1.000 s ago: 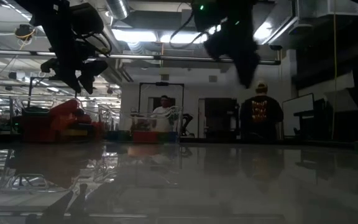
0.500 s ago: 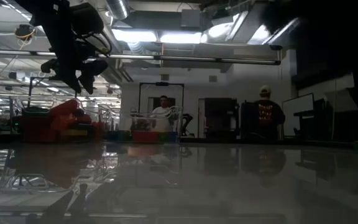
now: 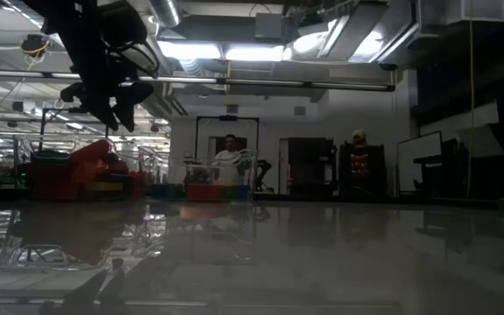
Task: Sort blocks by size
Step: Put the small green block into the right transparent bin
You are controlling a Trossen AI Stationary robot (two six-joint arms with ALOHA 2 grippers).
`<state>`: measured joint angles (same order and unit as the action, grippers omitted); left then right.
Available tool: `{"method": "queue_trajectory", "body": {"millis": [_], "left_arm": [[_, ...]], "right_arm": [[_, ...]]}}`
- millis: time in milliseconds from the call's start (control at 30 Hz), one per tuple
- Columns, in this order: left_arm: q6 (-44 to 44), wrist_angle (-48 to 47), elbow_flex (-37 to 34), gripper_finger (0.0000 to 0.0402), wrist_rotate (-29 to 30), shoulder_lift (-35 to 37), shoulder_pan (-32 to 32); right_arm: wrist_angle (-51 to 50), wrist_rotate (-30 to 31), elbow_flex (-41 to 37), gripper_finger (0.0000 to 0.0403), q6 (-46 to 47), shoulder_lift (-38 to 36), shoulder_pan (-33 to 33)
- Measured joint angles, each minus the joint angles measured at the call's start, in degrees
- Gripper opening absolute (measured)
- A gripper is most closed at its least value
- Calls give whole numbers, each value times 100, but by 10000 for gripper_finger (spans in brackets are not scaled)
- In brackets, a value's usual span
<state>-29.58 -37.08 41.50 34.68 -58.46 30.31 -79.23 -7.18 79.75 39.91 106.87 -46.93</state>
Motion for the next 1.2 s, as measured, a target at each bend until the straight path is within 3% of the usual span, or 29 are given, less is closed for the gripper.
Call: {"method": "queue_trajectory", "body": {"millis": [800,933,1100,1200], "left_arm": [[-46,4,0,178,0,0,-195],[-46,7,0,178,0,0,-195],[-46,7,0,178,0,0,-195],[-46,7,0,178,0,0,-195]], "right_arm": [[1553,-293,-1473,222,331,4,-143],[1909,-294,-1473,199,385,4,-95],[1960,-313,-1473,135,622,4,104],[1959,-310,-1473,132,624,4,275]]}}
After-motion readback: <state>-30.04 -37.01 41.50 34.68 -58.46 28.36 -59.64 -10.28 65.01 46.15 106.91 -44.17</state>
